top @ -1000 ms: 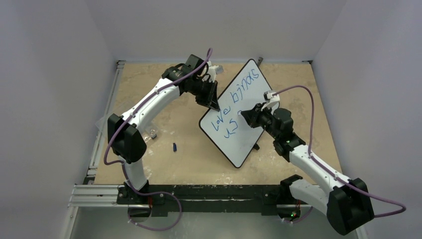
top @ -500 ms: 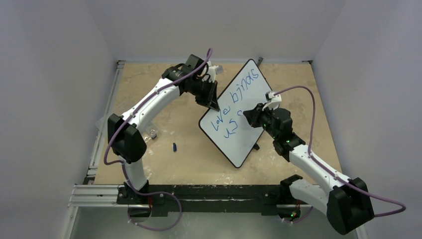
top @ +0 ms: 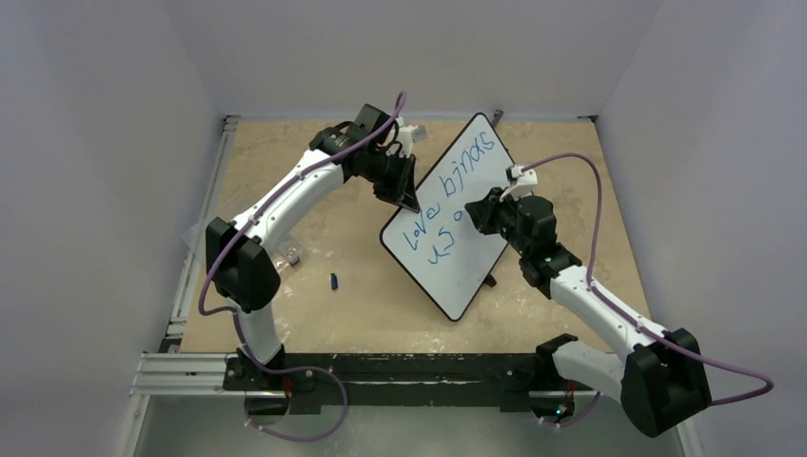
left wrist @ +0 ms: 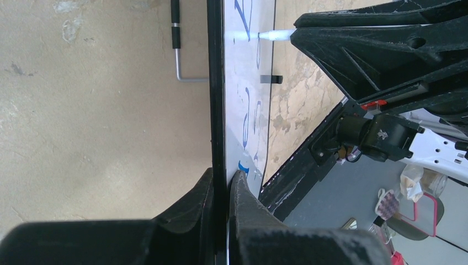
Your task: Write a sentence on the whiteboard
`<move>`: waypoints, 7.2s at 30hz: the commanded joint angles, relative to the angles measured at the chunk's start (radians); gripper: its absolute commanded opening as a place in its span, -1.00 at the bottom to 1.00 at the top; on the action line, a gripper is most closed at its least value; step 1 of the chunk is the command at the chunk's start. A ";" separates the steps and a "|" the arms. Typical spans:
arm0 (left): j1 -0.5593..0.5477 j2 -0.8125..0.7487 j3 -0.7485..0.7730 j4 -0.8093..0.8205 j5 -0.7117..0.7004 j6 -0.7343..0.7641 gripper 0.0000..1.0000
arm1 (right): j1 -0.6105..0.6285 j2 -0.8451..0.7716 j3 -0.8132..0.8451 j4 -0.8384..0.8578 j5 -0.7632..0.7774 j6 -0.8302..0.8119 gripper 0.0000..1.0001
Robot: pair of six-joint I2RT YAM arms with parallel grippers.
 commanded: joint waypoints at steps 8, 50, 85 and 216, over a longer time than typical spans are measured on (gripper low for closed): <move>-0.037 0.018 -0.004 -0.033 -0.094 0.110 -1.00 | 0.010 -0.014 -0.049 -0.052 0.004 -0.005 -1.00; -0.037 0.008 -0.016 -0.030 -0.098 0.110 -1.00 | 0.010 0.030 0.200 -0.070 0.063 -0.037 -1.00; -0.037 0.008 -0.018 -0.029 -0.100 0.109 -1.00 | 0.010 -0.041 -0.041 -0.079 0.068 -0.011 -1.00; -0.040 -0.007 -0.035 -0.023 -0.121 0.109 -1.00 | 0.000 -0.041 0.192 -0.191 0.221 -0.050 -1.00</move>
